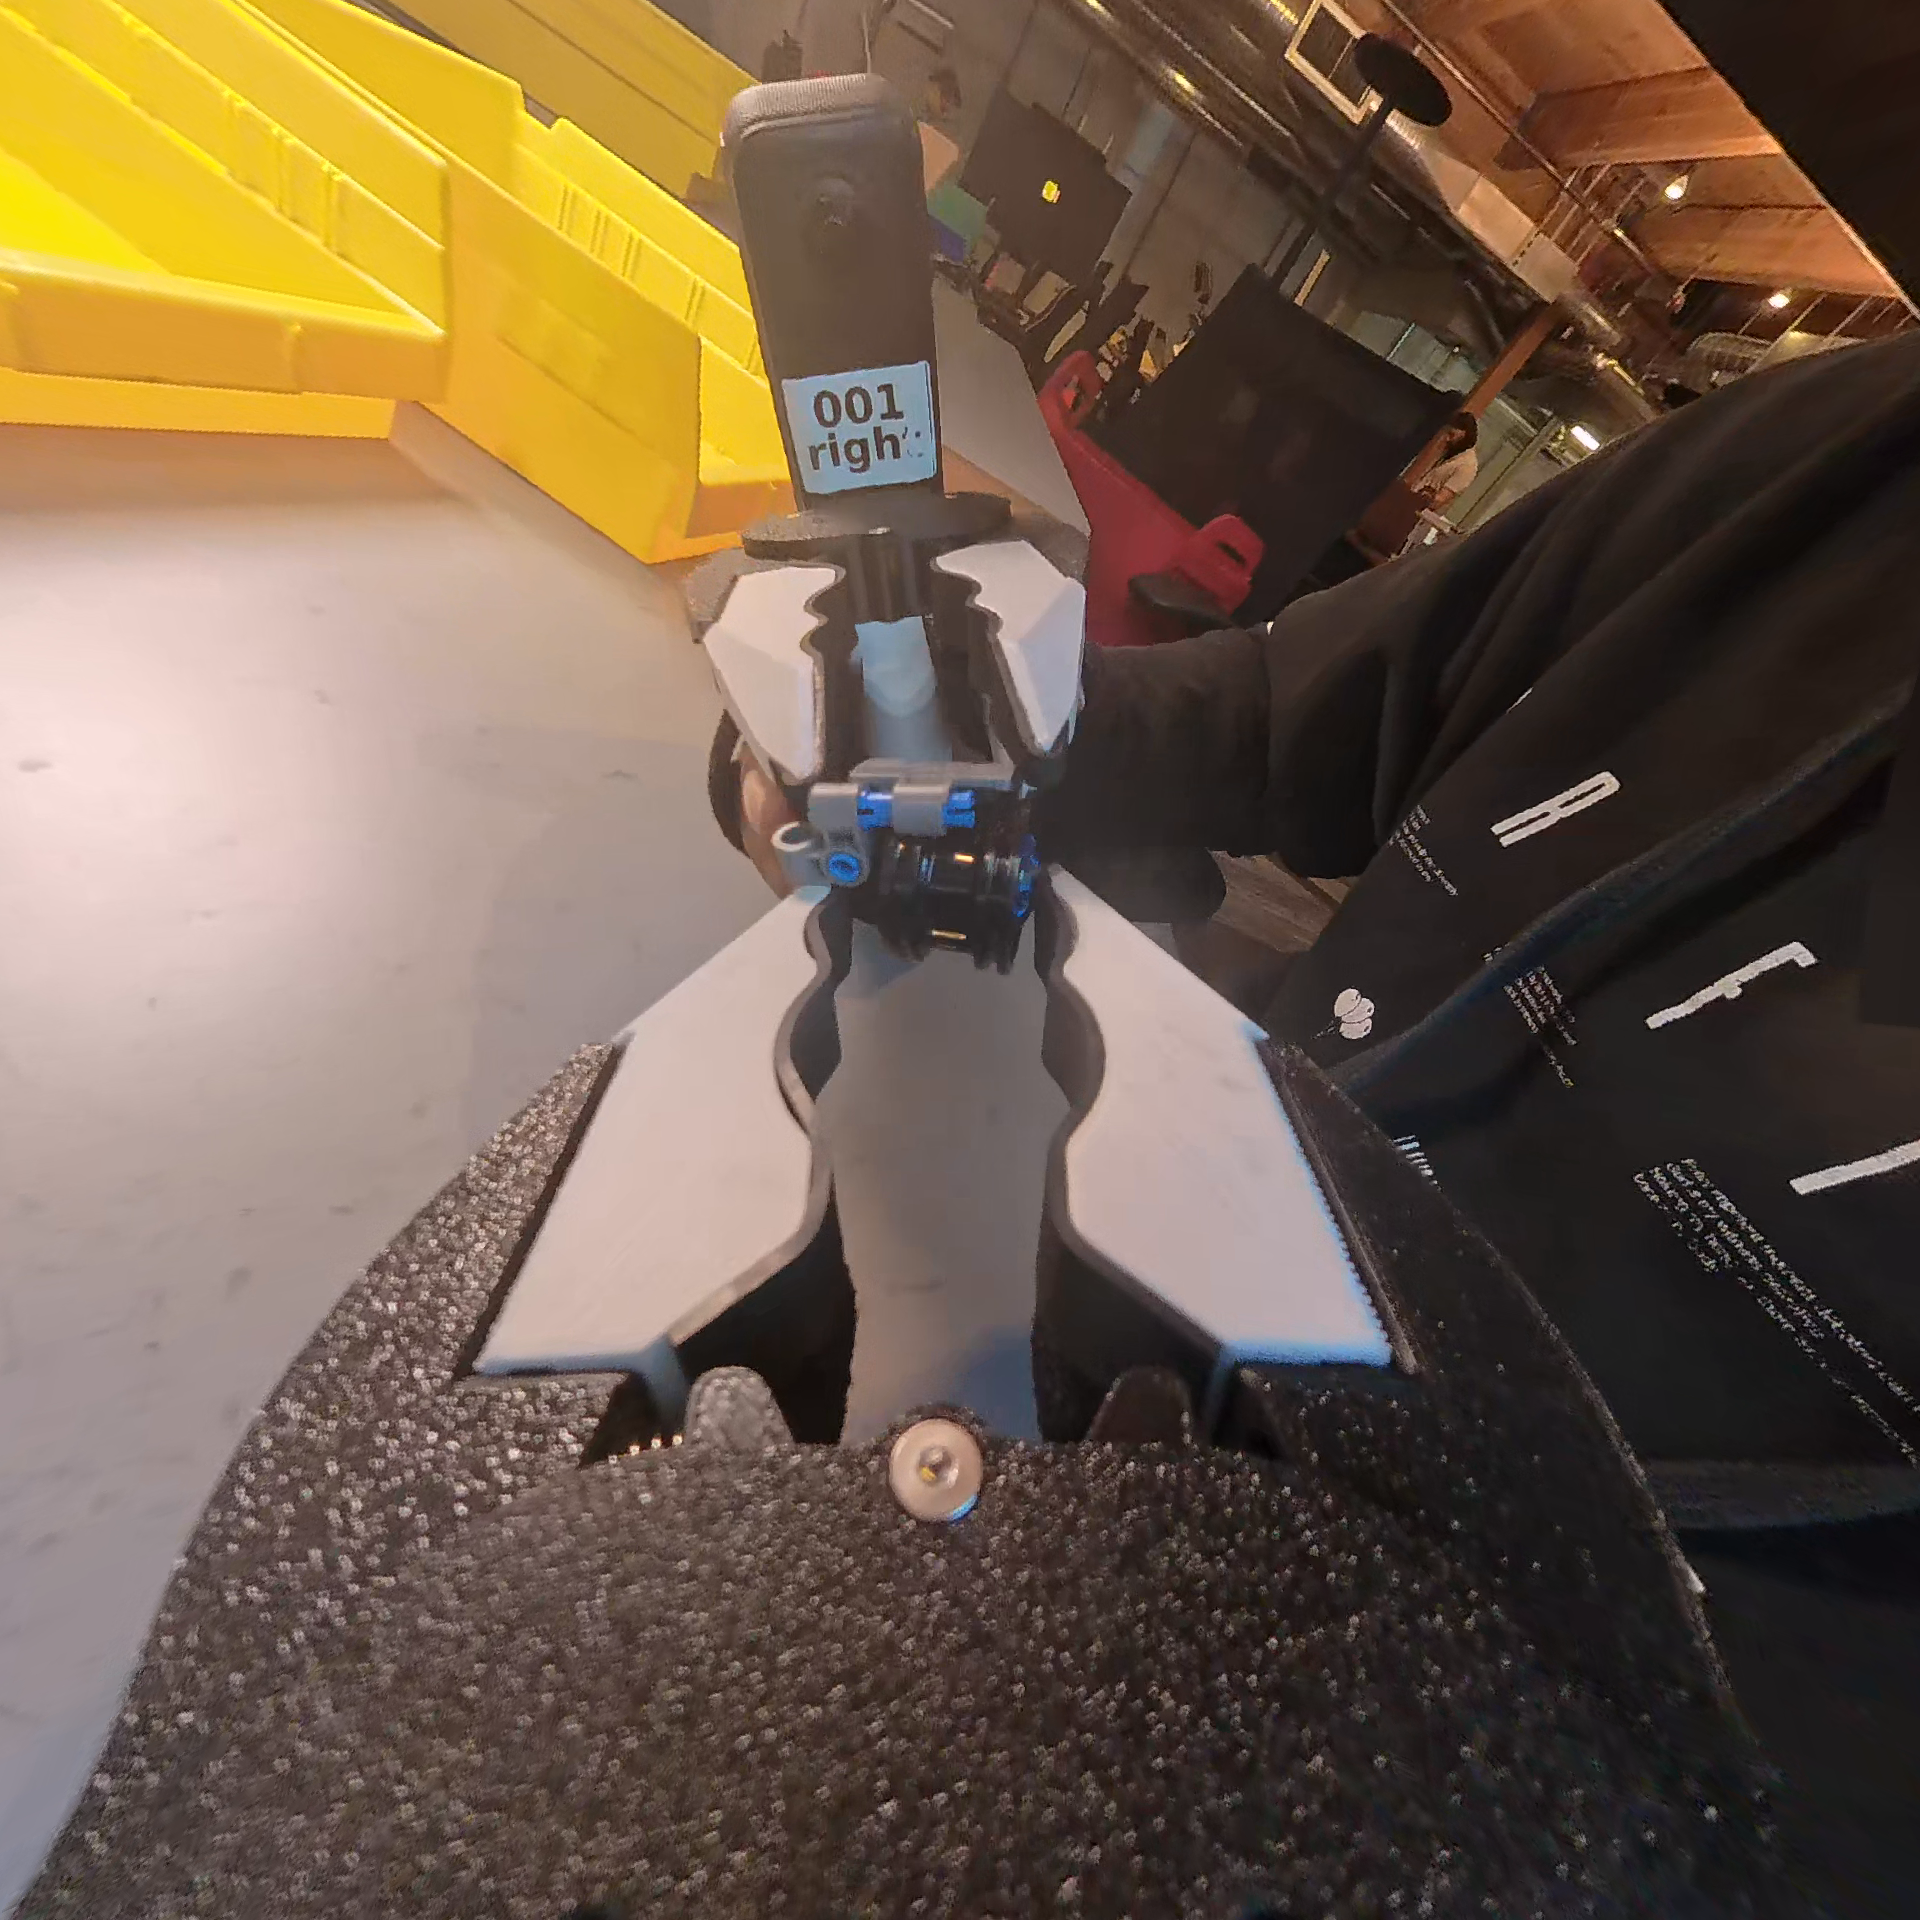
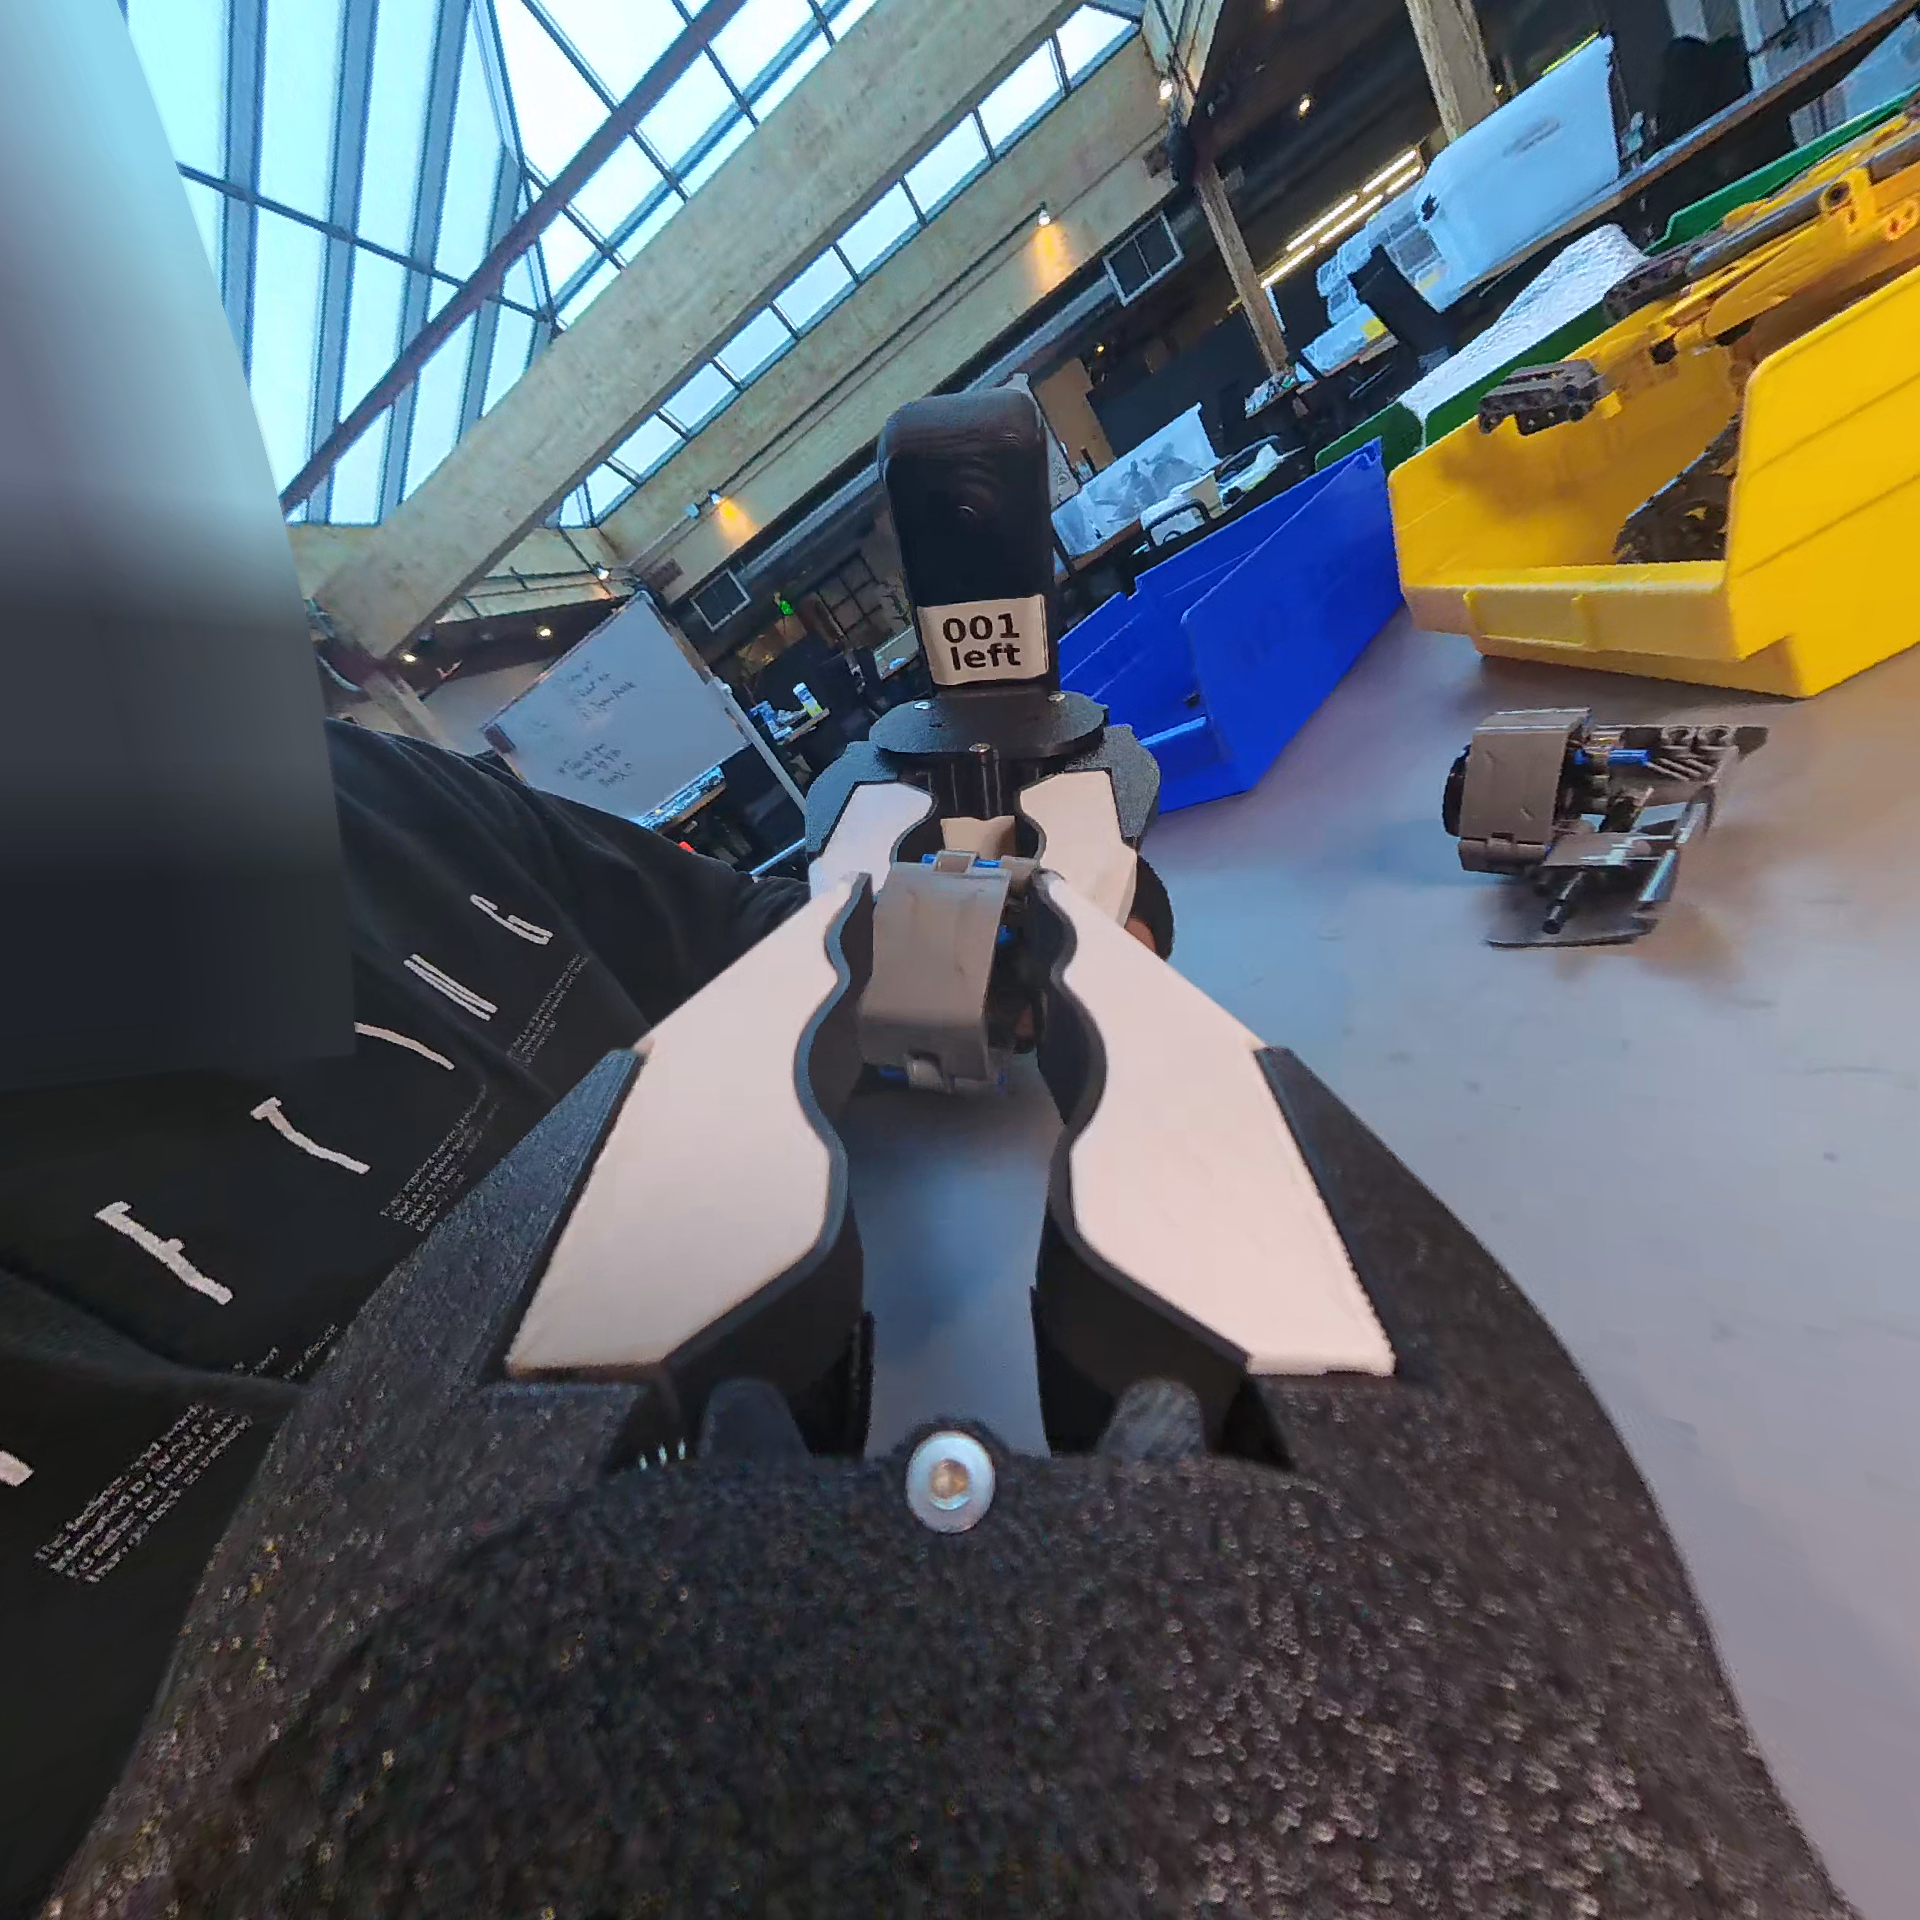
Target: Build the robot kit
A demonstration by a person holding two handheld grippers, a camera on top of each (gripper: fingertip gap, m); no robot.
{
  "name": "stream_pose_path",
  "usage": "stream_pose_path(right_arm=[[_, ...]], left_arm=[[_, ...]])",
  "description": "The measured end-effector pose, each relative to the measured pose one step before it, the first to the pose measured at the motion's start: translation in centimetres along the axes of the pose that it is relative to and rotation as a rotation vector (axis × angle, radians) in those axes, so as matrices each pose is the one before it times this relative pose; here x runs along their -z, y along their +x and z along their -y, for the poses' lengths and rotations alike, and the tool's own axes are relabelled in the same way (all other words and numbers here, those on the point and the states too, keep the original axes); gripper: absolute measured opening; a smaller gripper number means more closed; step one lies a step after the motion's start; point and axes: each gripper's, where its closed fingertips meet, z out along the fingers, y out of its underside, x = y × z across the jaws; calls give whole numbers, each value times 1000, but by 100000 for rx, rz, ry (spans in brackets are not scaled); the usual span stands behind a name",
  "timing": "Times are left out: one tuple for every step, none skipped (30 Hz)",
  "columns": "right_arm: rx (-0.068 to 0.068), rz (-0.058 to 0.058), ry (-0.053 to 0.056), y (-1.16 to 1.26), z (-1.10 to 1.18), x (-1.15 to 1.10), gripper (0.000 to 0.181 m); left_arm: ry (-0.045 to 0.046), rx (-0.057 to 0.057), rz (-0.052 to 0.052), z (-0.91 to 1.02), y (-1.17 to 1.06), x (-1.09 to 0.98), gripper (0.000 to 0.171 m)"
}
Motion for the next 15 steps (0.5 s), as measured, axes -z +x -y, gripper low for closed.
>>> stream_pose_path(right_arm=[[-444, -236, -323, 84, -106, -12, 29], [75, 7, -949, 14, -123, 14, 30], [463, 193, -985, -69, -99, 15, 30], [235, -560, -960, 42, -115, 24, 30], [374, -774, -1506, 110, -164, 29, 29], [1126, -771, -1403, 71, -135, 26, 29], [2403, -786, -1806, -20, -182, -45, 32], [3023, -487, -2692, -120, -334, -163, 33], [2821, -689, -2147, -127, -304, -199, 34], [2803, -1511, -1313, 13, -195, -127, 31], [2045, -11, -111, -151, 11, 12, 31], [723, 623, 178, -152, 49, 28, 30], [638, 242, 610, -66, 63, 10, 30], [384, 197, 282, -35, 3, 7, 30], [653, 458, -595, -65, -93, 5, 30]], left_arm=[[-775, -705, 746, -117, -101, 6, 34], [-847, -495, 183, -117, -21, 1, 34], [-940, -754, 60, -129, 41, -48, 34], [-1253, -1519, 1168, -160, -80, -67, 34], [-2030, -2462, 2124, -263, -179, -62, 34], [-1846, -2763, 2150, -234, -179, -67, 34], [-1487, -2571, 1472, -210, -58, -94, 34], [-1509, -1929, 554, -222, 72, -157, 34], [-1569, -2023, 796, -256, 26, -170, 34], [-805, -2281, 655, -159, 82, -117, 34], [-80, -1981, 517, -15, 79, -24, 34], [310, -1511, -40, 67, 102, 25, 34], [336, -754, -166, 69, 55, 2, 34], [229, -242, -244, 14, 25, -1, 34], [-120, 313, -874, -51, 83, -1, 34]])
